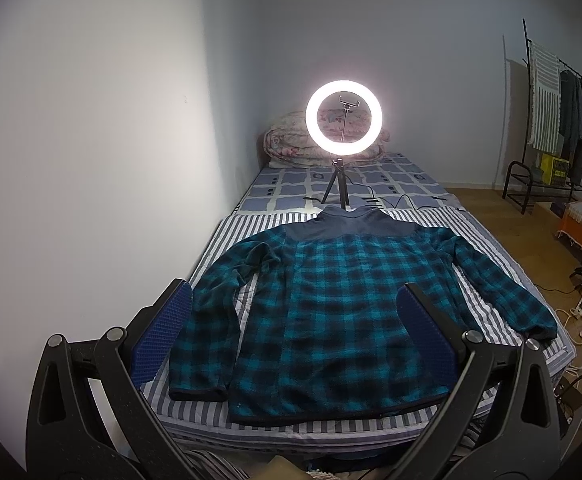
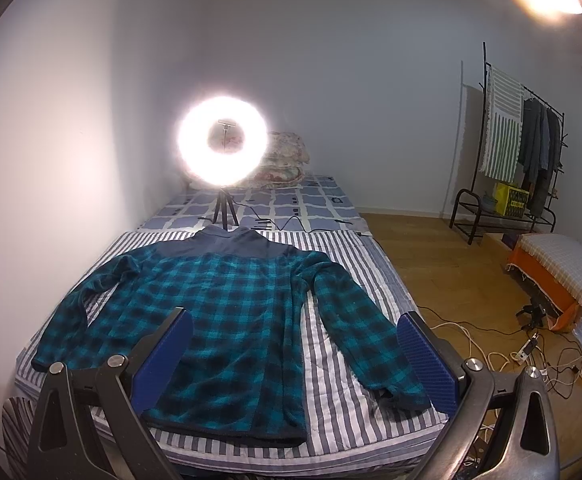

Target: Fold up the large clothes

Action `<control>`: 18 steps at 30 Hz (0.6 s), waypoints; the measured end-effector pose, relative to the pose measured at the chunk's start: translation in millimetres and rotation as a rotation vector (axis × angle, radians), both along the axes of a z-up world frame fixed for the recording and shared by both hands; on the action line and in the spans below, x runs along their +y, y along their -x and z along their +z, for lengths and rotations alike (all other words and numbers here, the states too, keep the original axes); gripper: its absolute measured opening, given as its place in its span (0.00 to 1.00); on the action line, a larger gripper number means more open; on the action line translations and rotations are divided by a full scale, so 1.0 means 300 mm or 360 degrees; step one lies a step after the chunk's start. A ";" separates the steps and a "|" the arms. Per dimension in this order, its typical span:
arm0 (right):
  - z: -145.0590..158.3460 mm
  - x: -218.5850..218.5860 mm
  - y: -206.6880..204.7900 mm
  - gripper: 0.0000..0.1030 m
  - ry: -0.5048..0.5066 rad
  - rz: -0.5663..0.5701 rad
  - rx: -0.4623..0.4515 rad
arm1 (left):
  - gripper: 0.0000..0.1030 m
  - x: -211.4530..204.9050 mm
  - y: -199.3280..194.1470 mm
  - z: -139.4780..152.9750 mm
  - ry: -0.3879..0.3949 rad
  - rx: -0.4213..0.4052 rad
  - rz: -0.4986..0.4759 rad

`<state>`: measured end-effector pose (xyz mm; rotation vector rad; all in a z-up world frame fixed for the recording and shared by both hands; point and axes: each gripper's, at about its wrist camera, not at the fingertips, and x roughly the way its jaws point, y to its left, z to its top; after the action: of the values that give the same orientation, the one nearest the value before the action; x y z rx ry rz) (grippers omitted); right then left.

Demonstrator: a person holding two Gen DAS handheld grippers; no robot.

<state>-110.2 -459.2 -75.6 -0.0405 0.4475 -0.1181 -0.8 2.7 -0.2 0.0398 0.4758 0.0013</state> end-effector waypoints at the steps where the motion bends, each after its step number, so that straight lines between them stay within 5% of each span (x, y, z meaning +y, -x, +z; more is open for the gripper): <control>1: 0.000 0.000 0.000 1.00 0.0000 -0.0001 0.0000 | 1.00 0.001 -0.001 0.002 0.0000 -0.0002 0.0000; 18: 0.008 -0.003 0.007 1.00 0.0005 -0.0012 -0.0012 | 1.00 0.007 0.014 0.036 0.0008 -0.0037 0.0003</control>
<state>-112.3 -460.0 -73.2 -0.0414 0.4398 -0.1266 -4.9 4.8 10.5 0.0341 0.4528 0.0022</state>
